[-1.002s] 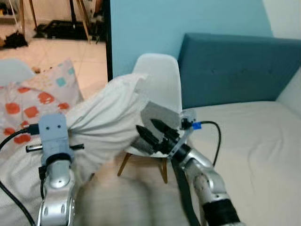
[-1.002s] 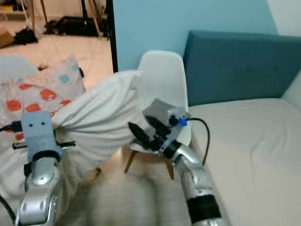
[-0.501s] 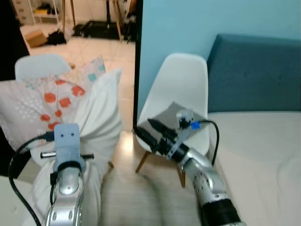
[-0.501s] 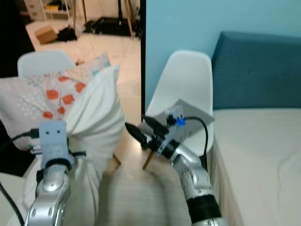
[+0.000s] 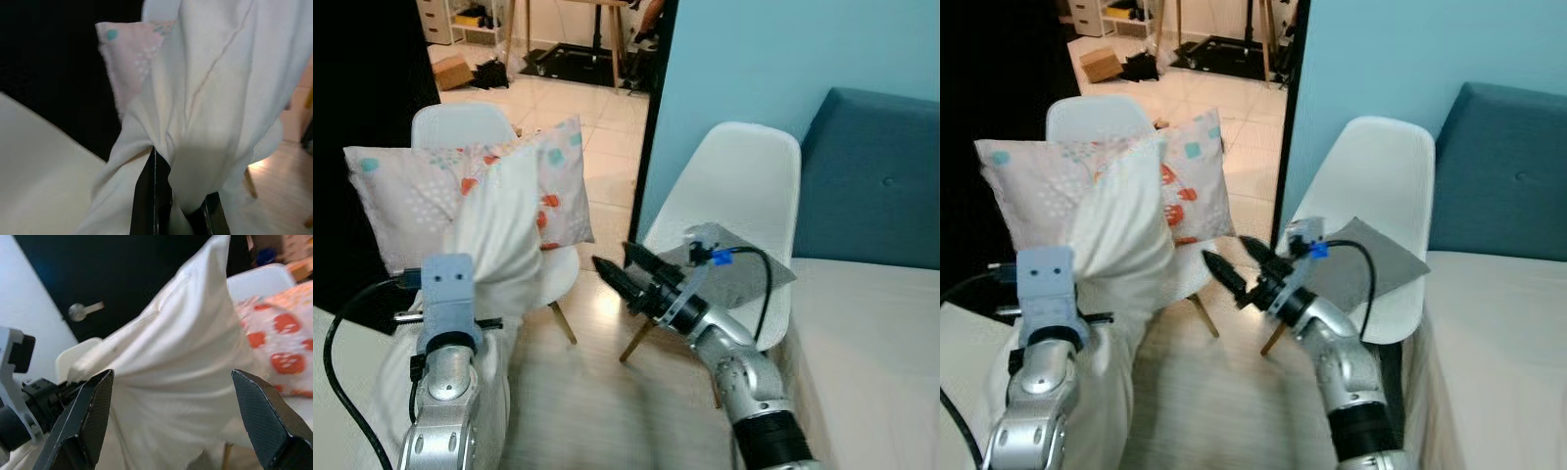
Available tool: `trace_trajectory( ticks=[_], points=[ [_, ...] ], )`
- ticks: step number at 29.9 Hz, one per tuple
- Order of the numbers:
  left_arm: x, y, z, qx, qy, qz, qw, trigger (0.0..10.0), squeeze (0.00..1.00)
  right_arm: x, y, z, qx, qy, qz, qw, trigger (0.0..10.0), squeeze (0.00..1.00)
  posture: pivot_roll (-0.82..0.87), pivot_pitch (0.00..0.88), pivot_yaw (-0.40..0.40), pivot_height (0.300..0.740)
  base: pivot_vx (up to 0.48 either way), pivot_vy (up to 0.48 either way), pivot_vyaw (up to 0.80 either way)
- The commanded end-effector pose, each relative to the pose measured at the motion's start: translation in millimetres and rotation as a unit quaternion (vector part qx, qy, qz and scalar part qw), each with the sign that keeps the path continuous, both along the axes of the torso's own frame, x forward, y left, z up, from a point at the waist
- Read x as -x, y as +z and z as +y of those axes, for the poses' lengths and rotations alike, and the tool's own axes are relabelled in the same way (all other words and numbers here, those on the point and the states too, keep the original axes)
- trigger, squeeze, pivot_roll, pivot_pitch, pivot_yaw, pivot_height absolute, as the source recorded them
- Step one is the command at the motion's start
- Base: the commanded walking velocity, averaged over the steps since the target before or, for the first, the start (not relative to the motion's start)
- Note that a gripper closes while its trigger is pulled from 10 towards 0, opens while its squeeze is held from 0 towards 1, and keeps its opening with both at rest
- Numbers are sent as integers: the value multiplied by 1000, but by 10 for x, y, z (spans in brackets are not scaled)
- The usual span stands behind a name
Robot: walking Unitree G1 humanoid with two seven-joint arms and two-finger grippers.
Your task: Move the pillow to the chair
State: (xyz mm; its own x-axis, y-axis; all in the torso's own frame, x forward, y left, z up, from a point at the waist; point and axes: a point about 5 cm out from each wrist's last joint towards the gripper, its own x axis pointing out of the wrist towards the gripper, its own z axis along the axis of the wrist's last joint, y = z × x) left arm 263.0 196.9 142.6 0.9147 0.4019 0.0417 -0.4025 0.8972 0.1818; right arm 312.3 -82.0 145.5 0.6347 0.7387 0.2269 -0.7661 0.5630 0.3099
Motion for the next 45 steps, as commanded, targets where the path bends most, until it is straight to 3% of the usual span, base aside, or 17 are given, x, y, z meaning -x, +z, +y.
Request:
trace_trajectory(
  ticks=[1,12,26,36,45],
  points=[
    [-44,212,-63,-10,-19,-53,998,10000,0,1,-4,-48,-3,-7,3,1000,10000,0,16,0,-71,740,0,0,688],
    [-55,277,-75,-13,-33,-63,997,10000,0,7,3,-42,-3,-3,1,1000,10000,0,16,0,-71,740,0,0,686],
    [-92,585,10,-37,-29,-108,993,10000,0,20,14,-39,-6,2,-1,1000,10000,0,19,0,-71,740,297,0,670],
    [-98,585,-1,-35,-30,-104,993,10000,0,27,12,-37,-2,6,-2,1000,10000,0,21,0,-77,740,291,0,652],
    [-126,576,-25,-37,-39,-98,994,10000,0,28,7,-32,3,7,-1,1000,10000,0,21,0,-77,740,0,0,647]
  ],
)
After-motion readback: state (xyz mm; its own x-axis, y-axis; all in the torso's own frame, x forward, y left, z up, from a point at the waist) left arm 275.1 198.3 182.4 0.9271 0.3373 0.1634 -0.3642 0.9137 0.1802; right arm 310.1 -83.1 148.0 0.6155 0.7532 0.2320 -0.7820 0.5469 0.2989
